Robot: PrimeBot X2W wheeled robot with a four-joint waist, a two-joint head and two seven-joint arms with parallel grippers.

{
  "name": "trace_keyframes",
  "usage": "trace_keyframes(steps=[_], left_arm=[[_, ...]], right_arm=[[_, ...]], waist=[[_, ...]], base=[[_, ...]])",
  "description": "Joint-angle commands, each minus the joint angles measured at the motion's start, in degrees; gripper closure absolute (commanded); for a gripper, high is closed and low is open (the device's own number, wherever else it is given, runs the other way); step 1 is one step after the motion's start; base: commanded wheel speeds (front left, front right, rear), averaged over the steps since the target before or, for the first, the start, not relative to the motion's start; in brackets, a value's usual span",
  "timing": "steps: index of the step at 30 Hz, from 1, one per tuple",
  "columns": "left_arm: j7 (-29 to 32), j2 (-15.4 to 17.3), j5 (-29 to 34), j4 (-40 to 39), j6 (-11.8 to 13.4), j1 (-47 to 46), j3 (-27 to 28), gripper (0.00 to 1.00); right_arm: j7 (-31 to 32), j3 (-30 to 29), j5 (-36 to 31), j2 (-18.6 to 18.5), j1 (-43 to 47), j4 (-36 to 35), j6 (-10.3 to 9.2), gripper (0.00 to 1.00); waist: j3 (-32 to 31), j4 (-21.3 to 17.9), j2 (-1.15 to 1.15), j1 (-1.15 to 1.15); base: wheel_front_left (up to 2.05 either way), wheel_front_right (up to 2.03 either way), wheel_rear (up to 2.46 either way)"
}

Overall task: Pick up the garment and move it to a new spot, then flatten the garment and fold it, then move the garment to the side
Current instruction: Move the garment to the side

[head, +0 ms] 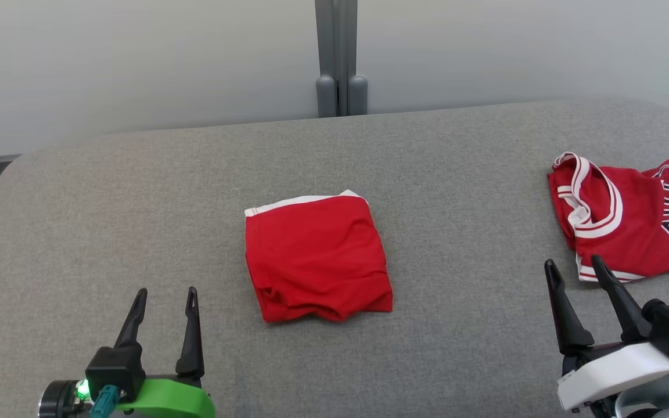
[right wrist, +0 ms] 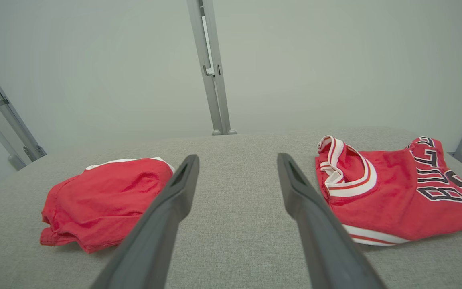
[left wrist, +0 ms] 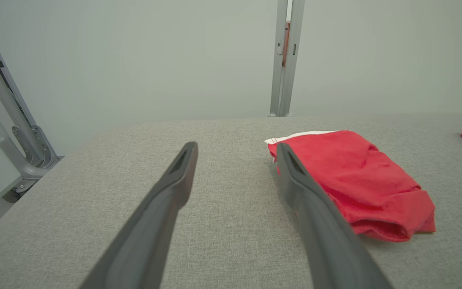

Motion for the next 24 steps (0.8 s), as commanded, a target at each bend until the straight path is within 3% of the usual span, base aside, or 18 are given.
trace_keyframes(steps=[1,13,19,24], left_arm=[[-0.4,0.6,0.3,0.0,0.1,-1.2,-0.1,0.00],[-3.1,-1.7,1.4,-0.1,-1.7,-11.4,-1.0,0.00],[-4.0,-4.2,2.1,1.1,-3.3,-16.0,-1.8,0.00],[-4.0,-5.4,3.1,0.9,-3.8,-17.5,-1.0,0.00]], right_arm=[[0.1,-0.2,0.0,-0.3,0.2,-0.1,0.00,0.00],[1.3,4.9,1.0,-4.2,-10.3,5.2,0.00,0.00],[0.9,10.8,2.9,-5.2,-18.4,14.7,0.00,0.00],[-1.0,14.9,5.0,-3.4,-25.0,24.9,0.00,0.00]], waist=[[0.4,0.5,0.00,0.00],[13.2,8.4,0.00,0.00],[18.1,12.9,0.00,0.00],[19.1,14.4,0.00,0.00]], base=[[0.00,0.00,0.00],[0.00,0.00,0.00],[0.00,0.00,0.00],[0.00,0.00,0.00]])
